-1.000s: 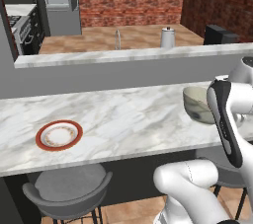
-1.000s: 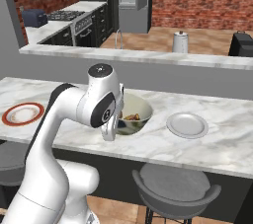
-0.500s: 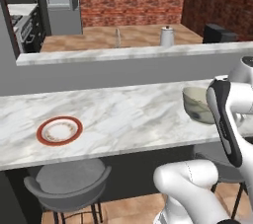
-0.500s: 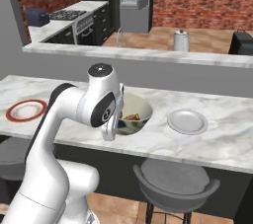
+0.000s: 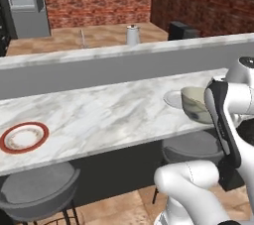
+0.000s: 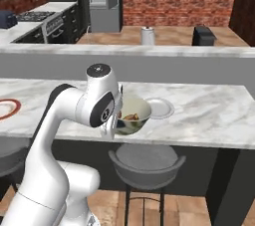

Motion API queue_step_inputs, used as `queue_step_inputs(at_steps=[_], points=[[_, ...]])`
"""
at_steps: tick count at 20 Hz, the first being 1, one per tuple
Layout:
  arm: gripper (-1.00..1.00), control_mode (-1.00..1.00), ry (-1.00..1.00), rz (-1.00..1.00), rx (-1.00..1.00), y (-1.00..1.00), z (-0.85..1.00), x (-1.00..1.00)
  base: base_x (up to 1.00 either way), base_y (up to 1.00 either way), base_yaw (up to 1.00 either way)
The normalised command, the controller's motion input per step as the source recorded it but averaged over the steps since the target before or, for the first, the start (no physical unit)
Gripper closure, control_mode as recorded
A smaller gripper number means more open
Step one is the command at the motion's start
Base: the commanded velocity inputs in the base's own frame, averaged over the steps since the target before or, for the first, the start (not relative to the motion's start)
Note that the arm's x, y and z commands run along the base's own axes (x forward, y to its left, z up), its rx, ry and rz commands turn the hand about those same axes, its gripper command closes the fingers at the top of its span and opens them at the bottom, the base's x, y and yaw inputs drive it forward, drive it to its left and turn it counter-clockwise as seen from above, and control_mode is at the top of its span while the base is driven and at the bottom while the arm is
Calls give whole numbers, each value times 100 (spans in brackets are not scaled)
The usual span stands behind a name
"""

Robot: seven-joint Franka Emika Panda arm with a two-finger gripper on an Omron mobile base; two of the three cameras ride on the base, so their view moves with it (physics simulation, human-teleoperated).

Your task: Pick the chicken drumstick and onion from their plates and place them in the bowl. Then put the bowl in the fridge.

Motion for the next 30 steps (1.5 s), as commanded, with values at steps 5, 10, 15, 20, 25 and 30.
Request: queue_step_inputs(at_steps=[5, 10, 15, 20, 25, 30], points=[[100, 100, 0, 0, 0, 0, 0, 0, 20, -65, -24], [100, 100, 0, 0, 0, 0, 0, 0, 35, -61, -17], [100, 100, 0, 0, 0, 0, 0, 0, 48, -58, -7], [100, 100, 0, 0, 0, 0, 0, 0, 59, -54, -1], [100, 100, 0, 0, 0, 0, 0, 0, 67, -52, 0], [100, 100, 0, 0, 0, 0, 0, 0, 58, -59, 0]])
